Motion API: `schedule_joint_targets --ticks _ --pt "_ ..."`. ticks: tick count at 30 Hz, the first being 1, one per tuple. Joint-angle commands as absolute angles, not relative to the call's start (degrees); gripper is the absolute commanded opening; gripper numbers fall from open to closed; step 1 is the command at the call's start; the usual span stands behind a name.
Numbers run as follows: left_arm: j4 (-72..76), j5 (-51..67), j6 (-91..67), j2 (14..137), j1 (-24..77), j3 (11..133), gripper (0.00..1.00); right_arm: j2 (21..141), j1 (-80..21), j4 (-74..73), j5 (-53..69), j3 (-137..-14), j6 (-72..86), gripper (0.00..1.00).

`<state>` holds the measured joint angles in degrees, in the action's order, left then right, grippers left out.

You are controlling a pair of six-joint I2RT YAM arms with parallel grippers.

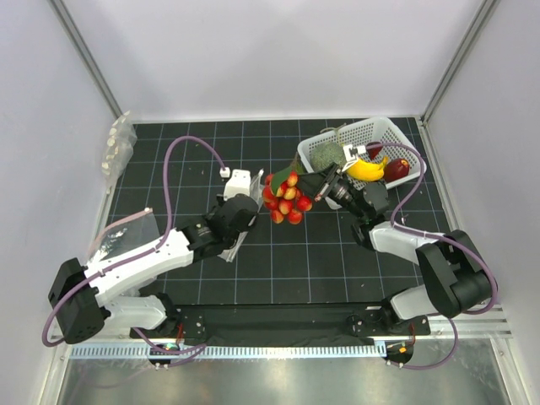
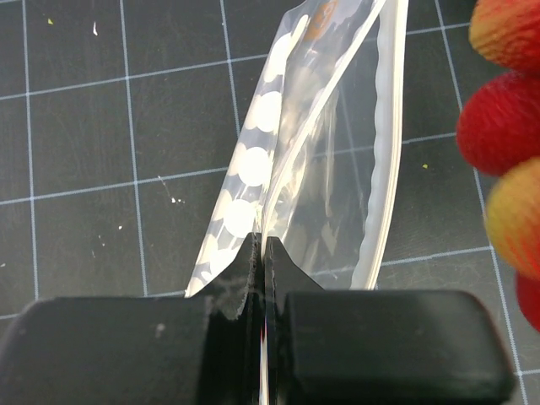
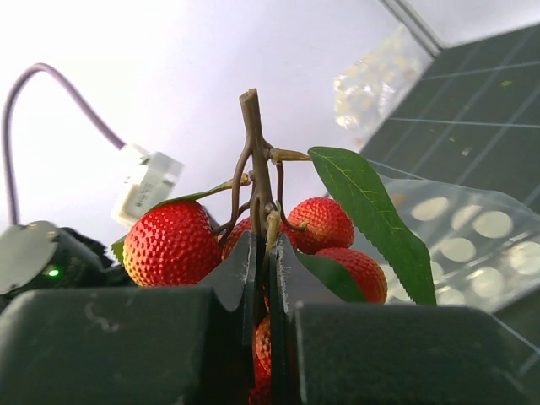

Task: Place the food in the zip-top bag and seal the zipper
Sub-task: Place the fake fruit in the zipper food storage bag.

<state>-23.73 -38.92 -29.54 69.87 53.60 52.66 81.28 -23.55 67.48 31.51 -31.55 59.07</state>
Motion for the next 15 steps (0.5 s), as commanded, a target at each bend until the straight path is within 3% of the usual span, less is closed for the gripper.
schedule_joint_targets --ticks 1,10,15 --pt "-19.4 -39.9 -29.7 68.2 53.8 52.5 0.00 79.9 -24.5 81.3 32.6 -33.8 62.4 0.01" --pt "-18.2 -41.0 -27.5 66.5 53.8 51.8 0.00 80.2 -24.7 70.1 52.2 -41.0 64.9 0.01" --pt "-16.2 -42.0 -25.5 64.6 53.8 50.0 0.00 79.1 -25.8 52.5 59.2 -44.4 55.2 0.01"
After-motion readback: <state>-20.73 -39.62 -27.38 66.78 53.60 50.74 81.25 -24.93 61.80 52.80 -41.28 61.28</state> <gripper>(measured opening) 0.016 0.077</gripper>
